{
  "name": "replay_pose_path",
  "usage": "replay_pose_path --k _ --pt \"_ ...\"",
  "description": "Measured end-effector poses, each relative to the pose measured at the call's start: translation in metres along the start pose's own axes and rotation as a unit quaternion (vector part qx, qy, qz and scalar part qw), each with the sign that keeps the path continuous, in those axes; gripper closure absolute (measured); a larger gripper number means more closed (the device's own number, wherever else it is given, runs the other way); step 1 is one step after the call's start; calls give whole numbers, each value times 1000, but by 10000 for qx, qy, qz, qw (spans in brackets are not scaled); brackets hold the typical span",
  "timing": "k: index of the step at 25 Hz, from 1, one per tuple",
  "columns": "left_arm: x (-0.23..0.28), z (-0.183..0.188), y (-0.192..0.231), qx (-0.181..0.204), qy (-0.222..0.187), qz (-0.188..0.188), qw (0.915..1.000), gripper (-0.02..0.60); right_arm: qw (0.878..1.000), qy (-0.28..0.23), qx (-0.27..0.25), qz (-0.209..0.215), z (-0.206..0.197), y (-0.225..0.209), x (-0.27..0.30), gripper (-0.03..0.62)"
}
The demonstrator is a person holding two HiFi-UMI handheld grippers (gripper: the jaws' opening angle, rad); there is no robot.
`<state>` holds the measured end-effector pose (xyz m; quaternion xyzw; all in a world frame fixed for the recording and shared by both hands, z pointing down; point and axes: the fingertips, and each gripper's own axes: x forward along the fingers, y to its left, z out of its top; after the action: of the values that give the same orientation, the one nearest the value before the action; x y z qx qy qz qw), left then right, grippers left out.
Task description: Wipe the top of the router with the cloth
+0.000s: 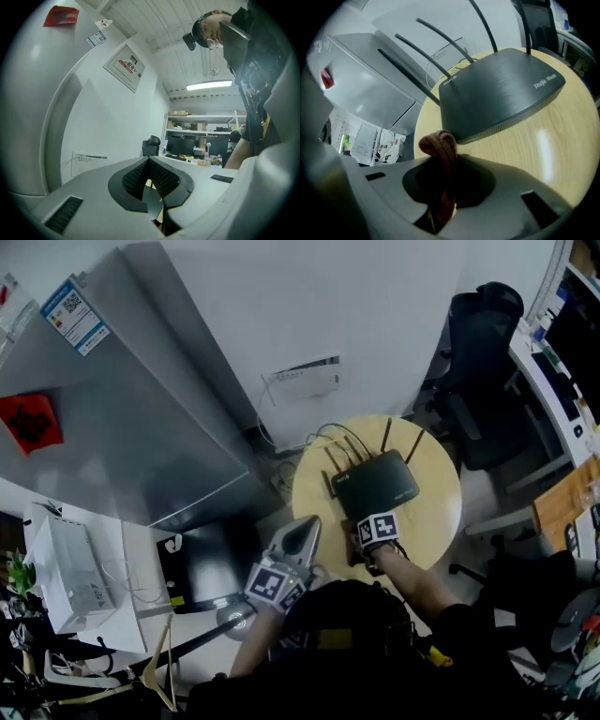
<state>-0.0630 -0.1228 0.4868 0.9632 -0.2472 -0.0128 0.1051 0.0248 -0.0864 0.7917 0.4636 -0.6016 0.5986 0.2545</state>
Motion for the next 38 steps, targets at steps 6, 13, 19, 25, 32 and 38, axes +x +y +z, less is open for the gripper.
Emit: replay_pose_path --k 6,13,19,25,32,38 --pt "-1 3 -9 -27 -154 286 9995 588 9981 221 -574 -80 -1 -12 -9 533" --pt "3 -2 -17 40 -29 339 9994 588 9896 387 -1303 -475 2 -36 -22 533" --pt "13 -3 -24 52 -125 266 9996 588 9862 328 -1450 -727 9 -65 -36 533" --pt "30 -3 -33 119 -109 112 9998 588 9827 297 -1554 -962 17 -91 -49 533" --pt "39 1 -22 73 -171 234 9996 588 9806 292 -1525 -1197 27 -124 -60 533" --pt "42 3 -11 29 -171 315 9994 588 9762 411 -1499 -1512 41 -149 -71 533"
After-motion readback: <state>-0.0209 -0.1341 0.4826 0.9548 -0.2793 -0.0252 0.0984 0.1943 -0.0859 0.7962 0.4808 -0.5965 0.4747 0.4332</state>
